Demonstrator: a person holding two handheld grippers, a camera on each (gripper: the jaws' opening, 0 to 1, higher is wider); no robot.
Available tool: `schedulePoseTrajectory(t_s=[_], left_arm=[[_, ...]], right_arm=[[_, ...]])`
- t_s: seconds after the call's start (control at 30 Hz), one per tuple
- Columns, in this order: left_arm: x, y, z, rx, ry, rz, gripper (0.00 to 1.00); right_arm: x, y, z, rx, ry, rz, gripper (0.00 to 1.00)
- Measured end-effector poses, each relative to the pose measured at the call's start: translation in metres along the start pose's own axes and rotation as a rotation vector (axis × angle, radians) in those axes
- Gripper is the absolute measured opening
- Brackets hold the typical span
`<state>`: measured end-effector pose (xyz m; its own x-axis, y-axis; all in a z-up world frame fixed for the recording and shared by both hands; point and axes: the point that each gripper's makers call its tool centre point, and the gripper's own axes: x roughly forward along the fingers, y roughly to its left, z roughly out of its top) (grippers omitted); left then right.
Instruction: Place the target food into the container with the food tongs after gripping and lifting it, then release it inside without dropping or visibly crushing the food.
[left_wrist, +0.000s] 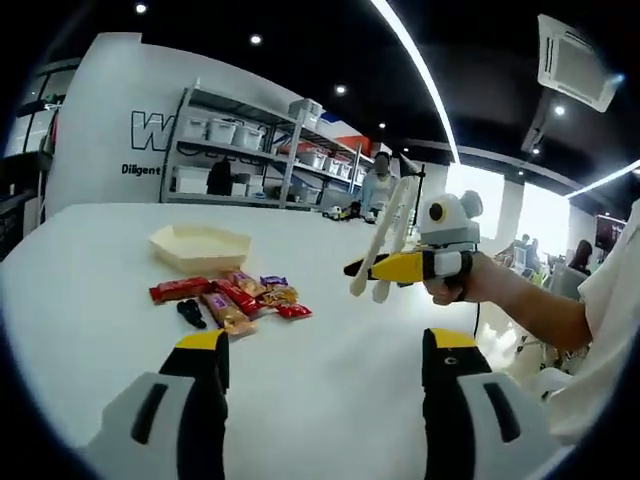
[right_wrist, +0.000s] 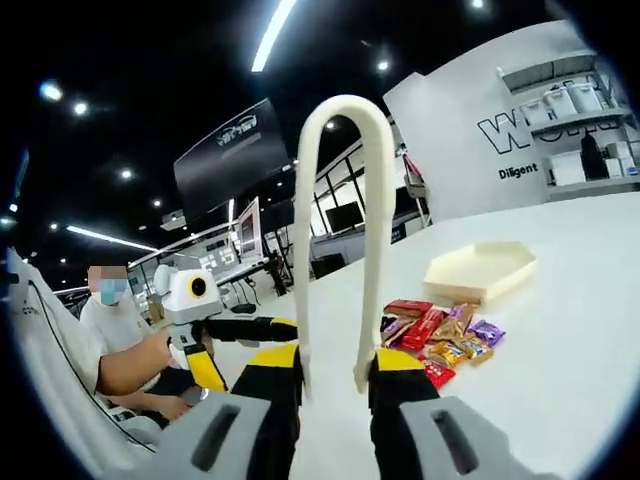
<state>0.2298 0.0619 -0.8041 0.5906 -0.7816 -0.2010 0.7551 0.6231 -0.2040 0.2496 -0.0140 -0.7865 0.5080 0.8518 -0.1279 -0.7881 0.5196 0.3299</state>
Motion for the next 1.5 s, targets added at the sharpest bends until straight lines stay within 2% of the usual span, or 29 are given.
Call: schedulePoseTrajectory(t_s=[0.1,0.23,0.33,0.47,0.57,0.73,1.0,1.1,1.3,1.5], left_arm=[[0.001,0.003,-0.003,0.012,0.001,0.012,0.78],[0.000,0.013,-0.003,0.128,-0.023,0.064,0.78],[0.000,0.011,-0.005,0.117,-0.016,0.062,0.78],[-0.001,0.010,-0.009,0.053,-0.005,0.062,0.77],[-0.002,0.010,-0.009,0.058,-0.013,0.066,0.75],[-0.005,0.012,-0.012,0.113,0.015,0.093,0.75],[-0.007,0.012,-0.010,0.115,0.019,0.096,0.73],[-0.008,0.010,-0.006,0.137,-0.002,0.088,0.71],[-0.008,0.009,-0.009,0.145,0.013,0.080,0.71],[-0.008,0.015,-0.009,0.131,0.013,0.090,0.71]], right_arm=[[0.000,-0.004,-0.004,-0.008,0.020,-0.012,0.19],[0.001,-0.013,-0.004,-0.040,0.027,-0.038,0.19],[0.003,-0.022,-0.004,-0.088,0.040,-0.072,0.20],[0.008,-0.033,-0.001,-0.106,0.033,-0.089,0.20],[0.012,-0.040,0.001,-0.126,0.031,-0.099,0.20],[0.025,-0.053,0.004,-0.143,0.037,-0.101,0.20],[0.044,-0.071,-0.005,-0.155,0.079,-0.098,0.21],[0.048,-0.079,-0.011,-0.154,0.107,-0.095,0.21],[0.049,-0.085,-0.018,-0.133,0.127,-0.088,0.21],[0.047,-0.081,-0.020,-0.112,0.137,-0.086,0.21]])
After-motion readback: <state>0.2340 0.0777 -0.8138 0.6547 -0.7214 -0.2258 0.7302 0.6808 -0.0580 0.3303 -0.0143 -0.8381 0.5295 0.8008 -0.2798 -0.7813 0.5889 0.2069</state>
